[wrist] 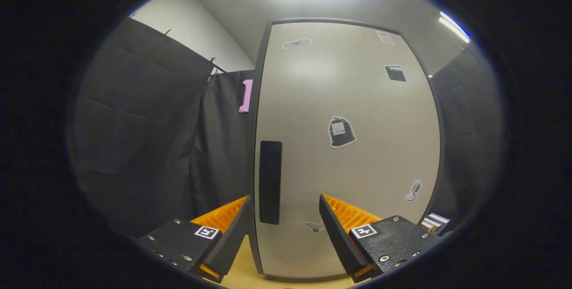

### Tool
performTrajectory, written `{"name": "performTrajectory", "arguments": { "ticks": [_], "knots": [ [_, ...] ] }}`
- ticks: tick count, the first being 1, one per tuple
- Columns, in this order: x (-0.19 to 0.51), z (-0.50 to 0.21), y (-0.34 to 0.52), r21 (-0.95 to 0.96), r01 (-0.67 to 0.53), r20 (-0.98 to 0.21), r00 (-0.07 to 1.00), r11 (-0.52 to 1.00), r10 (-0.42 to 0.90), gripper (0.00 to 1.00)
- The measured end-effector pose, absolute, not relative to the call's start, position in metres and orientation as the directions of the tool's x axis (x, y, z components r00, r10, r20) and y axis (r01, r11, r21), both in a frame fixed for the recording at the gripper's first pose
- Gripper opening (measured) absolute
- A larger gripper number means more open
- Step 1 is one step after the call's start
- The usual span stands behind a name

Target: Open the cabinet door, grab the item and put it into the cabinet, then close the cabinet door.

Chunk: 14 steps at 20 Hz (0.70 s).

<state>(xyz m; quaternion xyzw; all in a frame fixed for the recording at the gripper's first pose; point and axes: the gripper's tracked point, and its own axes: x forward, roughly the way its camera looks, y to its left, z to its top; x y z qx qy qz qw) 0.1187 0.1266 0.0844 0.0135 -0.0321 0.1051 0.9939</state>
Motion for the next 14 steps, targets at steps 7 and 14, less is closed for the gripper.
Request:
{"name": "performTrajectory", "arguments": {
  "ticks": [7, 14],
  "knots": [
    [0.153, 0.073, 0.138, 0.068, -0.200, 0.009, 0.980, 0.977, 0.200, 0.90],
    [0.163, 0.064, 0.152, 0.050, -0.241, -0.015, 0.970, 0.969, 0.242, 0.55]
  ]
}}
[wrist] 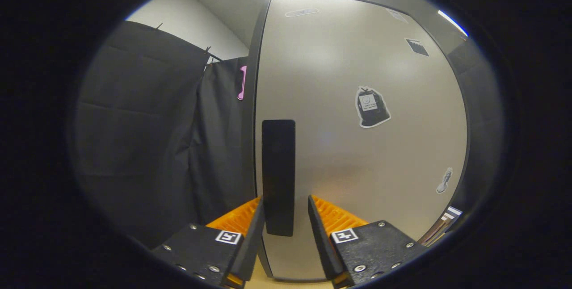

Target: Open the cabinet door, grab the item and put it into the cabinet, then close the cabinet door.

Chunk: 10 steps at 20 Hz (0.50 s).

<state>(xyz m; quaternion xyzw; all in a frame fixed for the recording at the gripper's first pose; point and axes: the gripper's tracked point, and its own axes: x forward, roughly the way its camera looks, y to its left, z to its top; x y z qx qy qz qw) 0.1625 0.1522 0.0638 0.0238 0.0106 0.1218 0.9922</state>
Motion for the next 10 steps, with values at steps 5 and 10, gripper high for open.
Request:
{"name": "performTrajectory", "arguments": {
  "ticks": [5, 10],
  "knots": [
    [0.1625, 0.0632, 0.1514, 0.045, -0.245, -0.026, 0.969, 0.969, 0.246, 0.31],
    [0.1589, 0.0622, 0.1506, 0.041, -0.271, -0.046, 0.961, 0.962, 0.273, 0.28]
  ]
}}
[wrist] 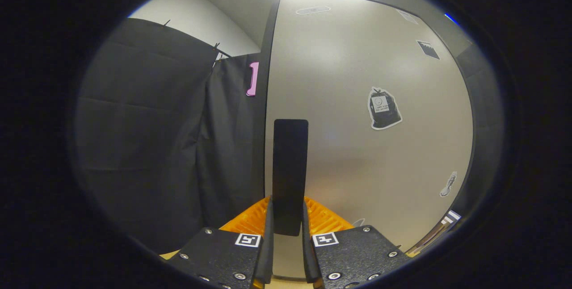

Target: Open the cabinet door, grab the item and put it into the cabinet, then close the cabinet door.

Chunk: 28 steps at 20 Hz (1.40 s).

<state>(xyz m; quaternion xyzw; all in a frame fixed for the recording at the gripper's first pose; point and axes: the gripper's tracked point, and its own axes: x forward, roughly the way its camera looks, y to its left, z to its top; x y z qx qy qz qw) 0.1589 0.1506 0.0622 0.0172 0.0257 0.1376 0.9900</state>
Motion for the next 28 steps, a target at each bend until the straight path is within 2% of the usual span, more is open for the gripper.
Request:
{"name": "performTrajectory", "arguments": {
  "ticks": [14, 24, 28],
  "knots": [
    [0.083, 0.075, 0.131, 0.052, -0.410, -0.095, 0.906, 0.910, 0.414, 0.28],
    [0.025, 0.081, 0.103, 0.094, -0.584, -0.098, 0.801, 0.806, 0.591, 0.28],
    [0.015, 0.080, 0.087, 0.092, -0.610, -0.097, 0.781, 0.787, 0.617, 0.28]
  ]
}}
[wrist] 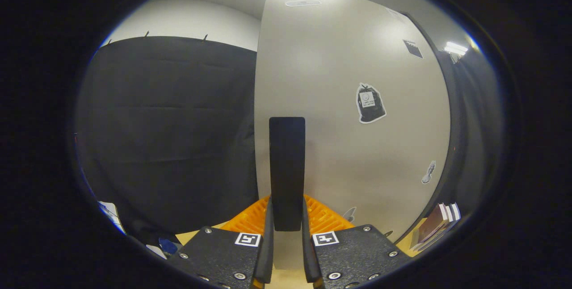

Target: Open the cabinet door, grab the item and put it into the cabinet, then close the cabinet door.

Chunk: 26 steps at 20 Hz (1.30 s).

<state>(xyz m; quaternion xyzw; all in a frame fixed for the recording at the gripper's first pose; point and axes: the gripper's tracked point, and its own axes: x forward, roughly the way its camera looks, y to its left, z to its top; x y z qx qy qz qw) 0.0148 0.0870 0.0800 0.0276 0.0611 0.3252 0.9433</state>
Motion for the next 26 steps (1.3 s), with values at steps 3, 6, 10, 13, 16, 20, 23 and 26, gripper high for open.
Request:
{"name": "performTrajectory", "arguments": {
  "ticks": [3, 6, 10, 13, 16, 20, 23, 26],
  "knots": [
    [0.005, 0.082, 0.073, 0.095, -0.622, -0.101, 0.771, 0.778, 0.629, 0.28],
    [-0.006, 0.082, 0.057, 0.100, -0.625, -0.107, 0.767, 0.774, 0.633, 0.28],
    [-0.021, 0.082, 0.033, 0.107, -0.605, -0.114, 0.781, 0.789, 0.614, 0.28],
    [-0.034, 0.082, 0.009, 0.118, -0.555, -0.114, 0.816, 0.823, 0.567, 0.28],
    [-0.049, 0.081, -0.011, 0.140, -0.487, -0.117, 0.857, 0.862, 0.503, 0.28],
    [-0.058, 0.071, -0.034, 0.122, -0.401, -0.142, 0.898, 0.908, 0.415, 0.27],
    [-0.060, 0.070, -0.049, 0.126, -0.331, -0.144, 0.927, 0.935, 0.347, 0.27],
    [-0.066, 0.071, -0.066, 0.128, -0.262, -0.145, 0.949, 0.957, 0.279, 0.27]
  ]
}}
